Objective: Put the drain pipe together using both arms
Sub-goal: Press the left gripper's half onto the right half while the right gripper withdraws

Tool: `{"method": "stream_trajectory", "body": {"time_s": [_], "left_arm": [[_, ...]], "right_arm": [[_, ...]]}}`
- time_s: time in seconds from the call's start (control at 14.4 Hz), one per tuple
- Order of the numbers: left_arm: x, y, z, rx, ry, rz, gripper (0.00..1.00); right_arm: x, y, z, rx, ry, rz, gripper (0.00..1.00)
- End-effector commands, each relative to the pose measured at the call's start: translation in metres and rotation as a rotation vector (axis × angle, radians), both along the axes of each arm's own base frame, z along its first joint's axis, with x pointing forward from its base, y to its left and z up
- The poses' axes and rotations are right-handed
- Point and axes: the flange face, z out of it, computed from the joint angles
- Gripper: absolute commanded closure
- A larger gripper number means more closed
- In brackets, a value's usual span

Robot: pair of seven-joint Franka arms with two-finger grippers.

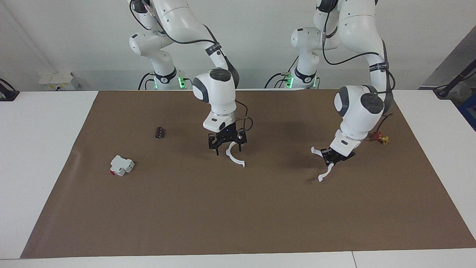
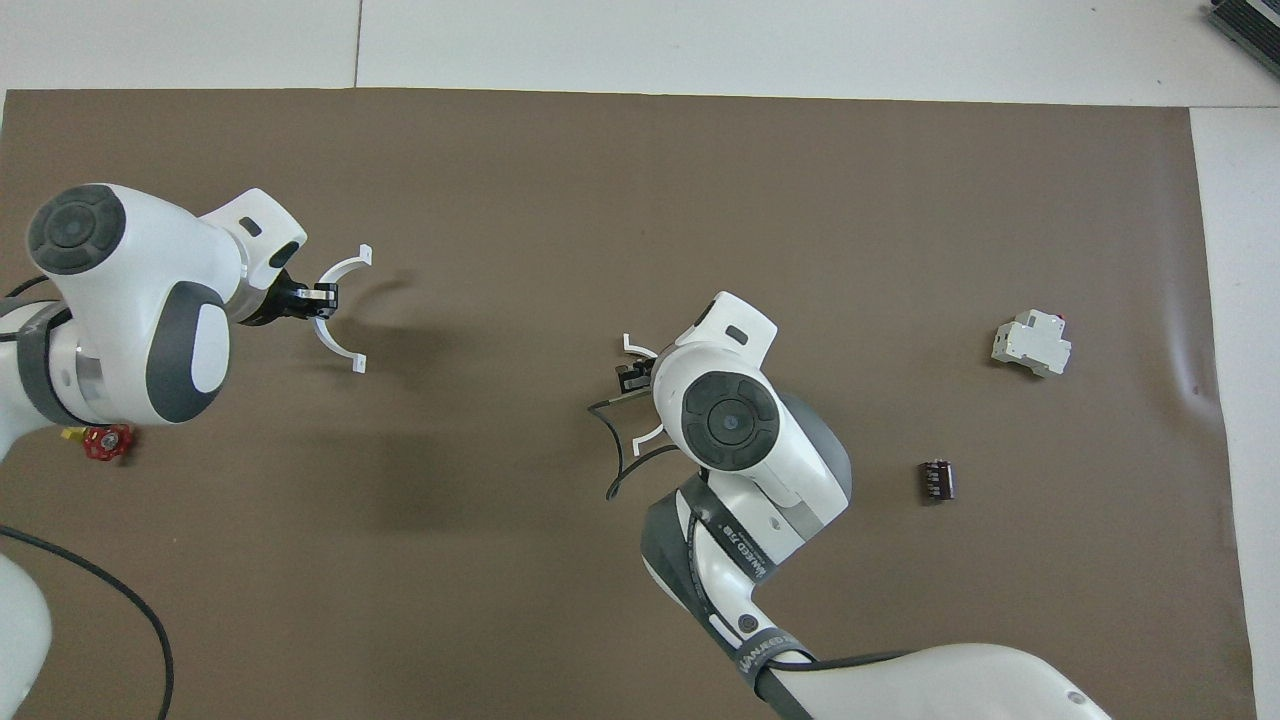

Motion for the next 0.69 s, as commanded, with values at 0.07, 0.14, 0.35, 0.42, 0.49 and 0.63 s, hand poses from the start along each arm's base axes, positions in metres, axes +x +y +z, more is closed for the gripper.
{"method": "stream_trajectory", "body": {"time_s": [0.07, 0.14, 0.35, 0.42, 0.49, 0.63], "left_arm": [[-0.023, -0.050, -0.003, 0.017, 0.004, 0.066, 1.00], [-0.027, -0.065, -0.006, 0.035, 0.003, 0.077, 1.00], [-0.043, -0.116, -0.022, 0.052, -0.015, 0.127, 1.00], [-0.050, -0.130, -0.024, 0.050, -0.013, 0.133, 1.00], [-0.056, -0.141, -0.027, 0.050, -0.010, 0.137, 1.00], [-0.074, -0.166, -0.036, 0.045, -0.014, 0.141, 1.00]], "right_arm": [[0.015, -0.055, 0.065, 0.020, 0.014, -0.121, 0.00], [0.021, -0.078, 0.081, 0.012, 0.024, -0.152, 0.00], [0.029, -0.149, 0.125, -0.025, 0.062, -0.191, 0.00], [0.030, -0.172, 0.132, -0.047, 0.094, -0.191, 0.00], [0.030, -0.198, 0.144, -0.056, 0.110, -0.202, 0.00], [0.024, -0.233, 0.164, -0.054, 0.167, -0.232, 0.00]]}}
